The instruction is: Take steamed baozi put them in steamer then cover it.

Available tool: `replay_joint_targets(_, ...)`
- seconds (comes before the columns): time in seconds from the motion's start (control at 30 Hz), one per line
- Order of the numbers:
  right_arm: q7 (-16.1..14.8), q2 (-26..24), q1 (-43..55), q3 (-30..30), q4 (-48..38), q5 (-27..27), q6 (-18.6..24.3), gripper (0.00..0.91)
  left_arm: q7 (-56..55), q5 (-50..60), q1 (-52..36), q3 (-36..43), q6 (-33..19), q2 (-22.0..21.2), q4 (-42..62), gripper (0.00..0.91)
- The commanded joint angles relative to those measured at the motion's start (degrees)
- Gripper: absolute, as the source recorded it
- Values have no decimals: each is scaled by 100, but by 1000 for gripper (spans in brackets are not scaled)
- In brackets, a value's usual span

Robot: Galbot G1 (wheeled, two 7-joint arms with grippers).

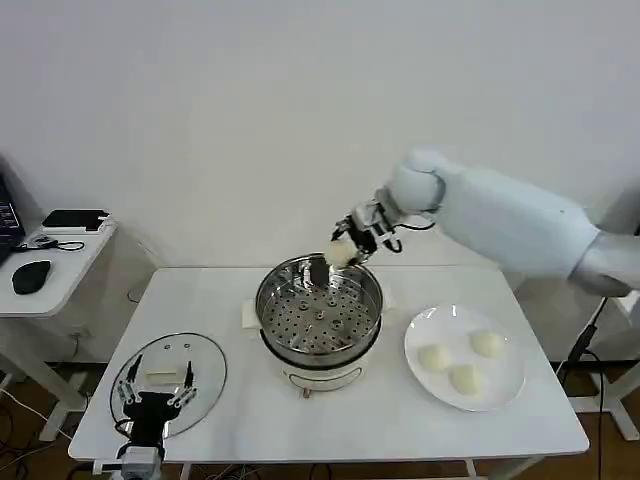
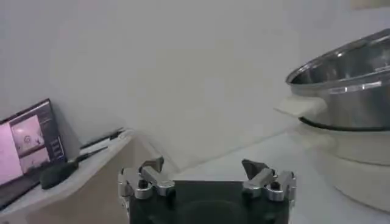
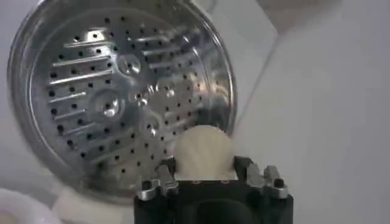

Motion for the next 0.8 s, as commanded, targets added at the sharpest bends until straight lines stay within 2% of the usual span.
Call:
replay_joint_targets(0.03, 84, 451, 60, -384, -71, -460, 487, 655, -1, -9, -6, -17, -5, 7, 12, 907)
replay_joint_targets(0.1, 130, 512, -53, -422, -230, -605, 609, 645, -23, -35, -21, -60, -15, -4, 15, 907)
replay_joint_targets(0.17, 238, 589, -171, -427, -472, -838, 960, 645, -20, -78, -32, -114, -4, 22, 4, 907)
replay_joint_targets(0.3, 287, 674, -318, -348, -876, -1265, 1337, 645, -13, -82, -24, -149, 5, 58, -25, 907)
replay_joint_targets(0.37, 338, 684, -380, -342, -935, -1321, 1484, 645, -15, -82, -15, -149, 4, 54, -23, 907)
replay_joint_targets(0.8, 821, 872, -702, -146, -1357, -1962, 1863, 655, -45, -111, -45, -207, -14, 67, 27, 907)
